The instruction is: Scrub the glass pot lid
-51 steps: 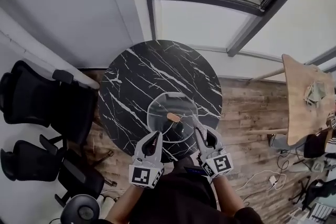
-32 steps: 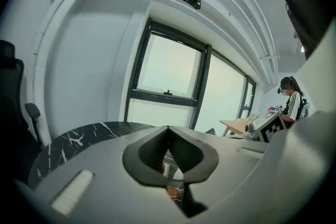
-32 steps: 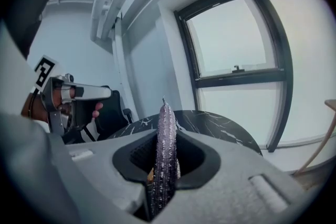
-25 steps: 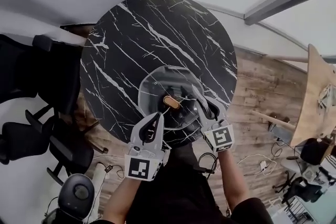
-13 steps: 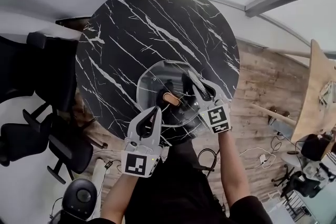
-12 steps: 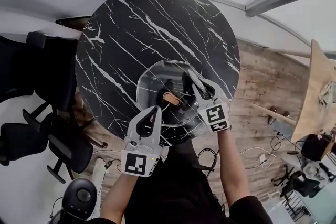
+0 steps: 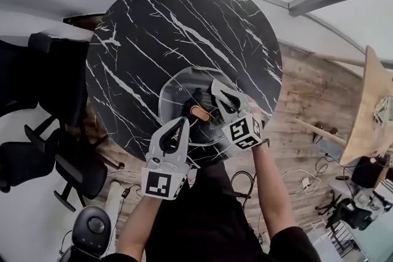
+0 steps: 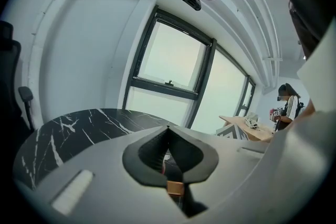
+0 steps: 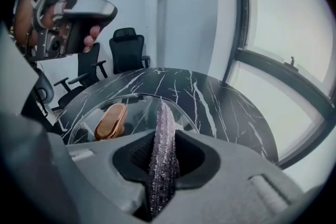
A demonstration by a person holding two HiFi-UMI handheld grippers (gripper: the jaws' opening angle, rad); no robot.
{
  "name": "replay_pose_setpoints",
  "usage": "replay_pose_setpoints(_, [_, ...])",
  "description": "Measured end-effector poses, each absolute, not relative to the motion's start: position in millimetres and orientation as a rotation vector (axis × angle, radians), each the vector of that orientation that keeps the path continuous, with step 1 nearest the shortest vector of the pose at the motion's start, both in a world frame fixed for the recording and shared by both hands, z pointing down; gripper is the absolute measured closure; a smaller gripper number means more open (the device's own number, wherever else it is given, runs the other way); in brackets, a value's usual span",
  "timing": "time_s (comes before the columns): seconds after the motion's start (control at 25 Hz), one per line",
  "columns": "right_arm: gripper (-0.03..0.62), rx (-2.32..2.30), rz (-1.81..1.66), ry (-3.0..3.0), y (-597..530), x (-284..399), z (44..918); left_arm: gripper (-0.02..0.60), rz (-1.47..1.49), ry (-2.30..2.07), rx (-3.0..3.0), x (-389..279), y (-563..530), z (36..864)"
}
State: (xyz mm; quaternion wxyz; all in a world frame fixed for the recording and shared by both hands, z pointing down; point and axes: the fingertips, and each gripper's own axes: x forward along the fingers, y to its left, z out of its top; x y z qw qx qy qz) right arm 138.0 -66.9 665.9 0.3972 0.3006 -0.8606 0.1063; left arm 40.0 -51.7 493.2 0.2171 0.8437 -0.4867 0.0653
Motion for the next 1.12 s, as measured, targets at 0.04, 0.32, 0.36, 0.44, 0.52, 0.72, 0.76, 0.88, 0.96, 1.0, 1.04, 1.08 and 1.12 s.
replay_pose_setpoints(0.04, [0.519,0.747,0.253,-2.176,-63,137,668,0.578,0.204,-1.311,2.346,42,-48,502])
replay_pose_setpoints(0.32, [0.517,0.74,0.231,-2.173,-50,135,673,0.556,0.284,-1.177,2.336,45,-34,541])
replay_pose_setpoints(0.36, [0.517,0.735,0.226,-2.172,-48,135,674,0.57,0.278,-1.183,2.338,44,-34,540])
replay_pose_setpoints(0.44, [0.517,0.729,0.224,-2.169,-41,137,675,0.578,0.296,-1.195,2.347,41,-31,540])
replay_pose_setpoints(0.52, [0.517,0.73,0.223,-2.161,-32,140,676,0.578,0.325,-1.222,2.351,37,-30,541])
replay_pose_setpoints(0.72, [0.517,0.762,0.231,-2.136,-3,145,678,0.578,0.264,-1.274,2.331,33,-29,534])
replay_pose_setpoints(0.76, [0.517,0.77,0.231,-2.134,2,145,678,0.578,0.242,-1.277,2.335,33,-29,531])
replay_pose_setpoints(0.88, [0.517,0.793,0.223,-2.125,16,143,678,0.578,0.238,-1.275,2.352,31,-25,528])
replay_pose_setpoints(0.96, [0.517,0.811,0.232,-2.119,23,140,679,0.578,0.236,-1.282,2.348,28,-21,528])
replay_pose_setpoints(1.0, [0.517,0.824,0.239,-2.116,26,139,679,0.578,0.232,-1.29,2.343,26,-20,527])
replay_pose_setpoints(1.04, [0.517,0.837,0.245,-2.113,28,139,679,0.578,0.236,-1.294,2.337,23,-18,528])
replay_pose_setpoints(1.08, [0.517,0.848,0.248,-2.111,31,139,679,0.578,0.248,-1.292,2.334,20,-15,529])
replay_pose_setpoints(1.12, [0.517,0.858,0.248,-2.107,34,138,679,0.578,0.256,-1.288,2.334,18,-11,530])
